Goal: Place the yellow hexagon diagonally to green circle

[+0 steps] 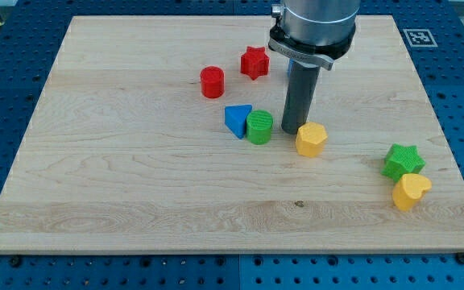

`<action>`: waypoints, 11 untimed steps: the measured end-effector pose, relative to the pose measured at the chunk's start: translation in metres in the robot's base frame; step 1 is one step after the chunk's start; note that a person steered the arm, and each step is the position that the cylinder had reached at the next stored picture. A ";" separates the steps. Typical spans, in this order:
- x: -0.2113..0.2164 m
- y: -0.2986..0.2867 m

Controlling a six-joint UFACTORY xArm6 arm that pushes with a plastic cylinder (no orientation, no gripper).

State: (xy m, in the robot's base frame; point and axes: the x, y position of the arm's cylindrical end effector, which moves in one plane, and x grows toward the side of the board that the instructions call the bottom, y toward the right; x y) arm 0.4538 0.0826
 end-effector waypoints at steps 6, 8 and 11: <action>0.038 0.011; 0.039 0.034; 0.067 0.013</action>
